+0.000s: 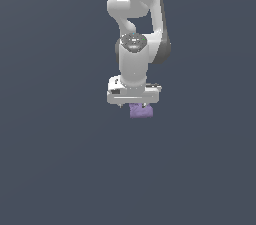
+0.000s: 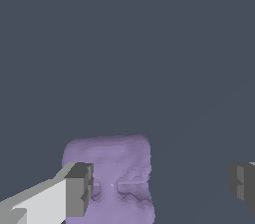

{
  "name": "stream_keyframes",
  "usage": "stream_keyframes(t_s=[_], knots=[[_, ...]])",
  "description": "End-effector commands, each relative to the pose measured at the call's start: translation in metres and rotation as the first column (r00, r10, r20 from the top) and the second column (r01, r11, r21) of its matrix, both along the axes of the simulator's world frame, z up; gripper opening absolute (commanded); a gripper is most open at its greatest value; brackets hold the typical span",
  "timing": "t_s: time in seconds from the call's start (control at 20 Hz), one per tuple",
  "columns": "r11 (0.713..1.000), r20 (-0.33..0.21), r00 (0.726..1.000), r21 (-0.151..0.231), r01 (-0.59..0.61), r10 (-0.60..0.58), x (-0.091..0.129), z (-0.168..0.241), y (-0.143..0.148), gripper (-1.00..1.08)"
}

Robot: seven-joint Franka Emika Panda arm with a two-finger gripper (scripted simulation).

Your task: Pick up the object and move it to a goal position.

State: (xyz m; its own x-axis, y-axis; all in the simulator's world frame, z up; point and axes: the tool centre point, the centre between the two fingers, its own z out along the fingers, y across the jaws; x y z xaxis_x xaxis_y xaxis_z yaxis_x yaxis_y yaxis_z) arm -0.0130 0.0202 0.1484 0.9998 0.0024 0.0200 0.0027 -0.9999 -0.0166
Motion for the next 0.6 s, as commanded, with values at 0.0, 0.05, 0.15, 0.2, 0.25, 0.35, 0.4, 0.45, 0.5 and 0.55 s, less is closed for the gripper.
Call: stream_keyframes(t_s=[0.0, 0.05, 0.15, 0.2, 0.25, 0.35, 0.4, 0.45, 0.5, 0.55], knots=[[1.000, -0.004, 1.000, -0.003, -0.011, 0.011, -0.011, -0.011, 0.009, 1.00], [1.000, -0.005, 1.000, -0.005, -0.016, 0.015, -0.016, -0.016, 0.013, 1.00], [1.000, -0.009, 1.000, -0.008, -0.026, 0.026, -0.027, -0.027, 0.021, 1.00], [0.999, -0.010, 0.999, -0.010, -0.031, 0.031, -0.033, -0.032, 0.025, 1.00], [0.999, -0.012, 0.999, -0.011, -0.036, 0.036, -0.038, -0.036, 0.028, 1.00], [0.999, -0.014, 0.999, -0.013, -0.045, 0.044, -0.048, -0.044, 0.034, 1.00], [0.999, -0.015, 0.999, -0.014, -0.048, 0.048, -0.052, -0.047, 0.037, 1.00], [0.999, -0.016, 0.999, -0.014, -0.052, 0.051, -0.056, -0.050, 0.039, 1.00], [0.998, -0.017, 0.998, -0.015, -0.055, 0.054, -0.059, -0.052, 0.041, 1.00], [0.998, -0.018, 0.998, -0.015, -0.057, 0.057, -0.062, -0.055, 0.042, 1.00]])
